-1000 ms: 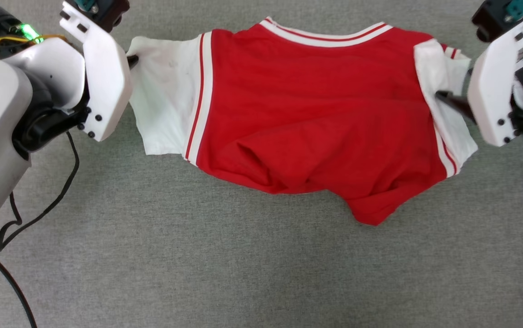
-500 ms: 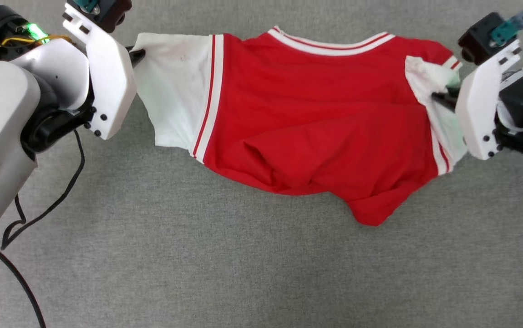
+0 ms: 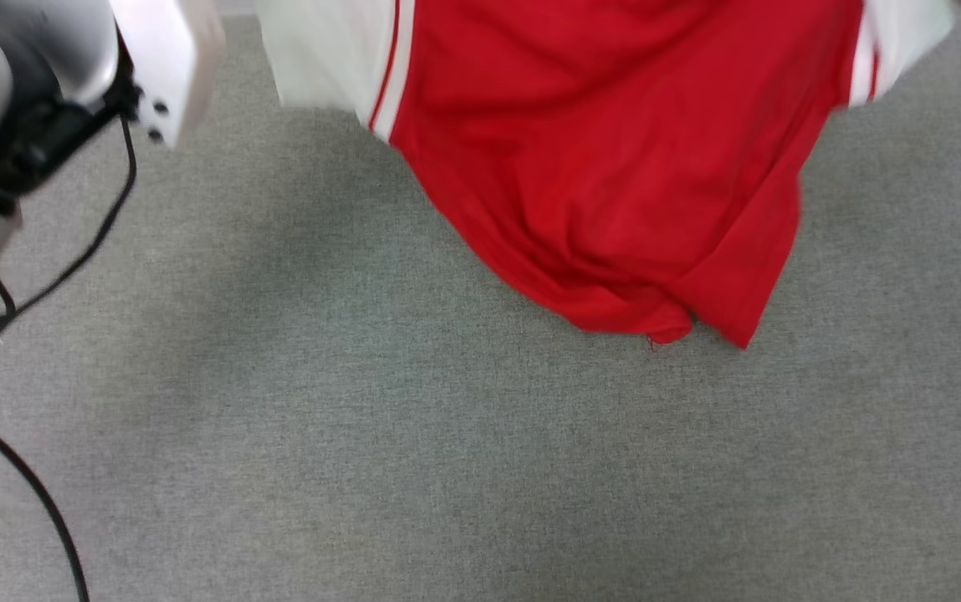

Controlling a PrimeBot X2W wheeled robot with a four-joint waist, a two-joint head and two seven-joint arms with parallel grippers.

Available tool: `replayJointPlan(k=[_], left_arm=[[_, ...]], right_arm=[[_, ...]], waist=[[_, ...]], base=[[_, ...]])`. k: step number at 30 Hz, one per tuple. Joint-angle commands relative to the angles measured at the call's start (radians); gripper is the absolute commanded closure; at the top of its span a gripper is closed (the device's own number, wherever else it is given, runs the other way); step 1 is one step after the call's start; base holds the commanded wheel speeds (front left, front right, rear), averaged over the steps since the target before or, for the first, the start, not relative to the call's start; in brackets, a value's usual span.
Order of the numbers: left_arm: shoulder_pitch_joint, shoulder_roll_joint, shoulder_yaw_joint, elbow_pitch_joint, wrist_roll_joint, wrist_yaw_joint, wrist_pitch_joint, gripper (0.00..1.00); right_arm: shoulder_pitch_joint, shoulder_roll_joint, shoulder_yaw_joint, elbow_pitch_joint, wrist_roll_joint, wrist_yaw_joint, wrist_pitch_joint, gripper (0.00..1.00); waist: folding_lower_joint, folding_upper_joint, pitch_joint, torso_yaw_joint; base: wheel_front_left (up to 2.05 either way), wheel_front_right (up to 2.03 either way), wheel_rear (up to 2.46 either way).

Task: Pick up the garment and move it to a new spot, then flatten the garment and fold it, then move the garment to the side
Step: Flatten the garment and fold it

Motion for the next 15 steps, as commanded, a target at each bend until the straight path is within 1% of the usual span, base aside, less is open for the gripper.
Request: replayJointPlan(k=[1,6,13,14,15], left_arm=[[-0.038,-0.013,0.019,-0.001,0.006,0.008,-0.015,1.0],[-0.155,-0.049,0.073,0.036,0.014,0.02,-0.048,1.0],[-0.359,-0.096,0.132,0.149,0.035,0.008,-0.087,1.0],[-0.359,-0.096,0.132,0.149,0.035,0.008,-0.087,1.0],[-0.39,-0.103,0.138,0.168,0.04,0.006,-0.095,1.0]], right_arm=[[-0.042,0.006,-0.015,0.01,-0.013,-0.001,-0.011,1.0],[-0.174,0.042,-0.062,0.049,-0.069,-0.001,-0.03,1.0],[-0.402,0.109,-0.132,0.142,-0.188,-0.001,-0.038,1.0],[-0.402,0.109,-0.132,0.142,-0.188,-0.001,-0.038,1.0],[-0.437,0.121,-0.146,0.161,-0.207,-0.001,-0.047,1.0]], waist=[[0.0001,0.0,0.012,0.002],[0.0001,0.0,0.064,0.005],[0.0001,0.0,0.168,0.011],[0.0001,0.0,0.168,0.011],[0.0001,0.0,0.184,0.012]], base=[[0.0,0.0,0.0],[0.0,0.0,0.0],[0.0,0.0,0.0],[0.0,0.0,0.0],[0.0,0.0,0.0]])
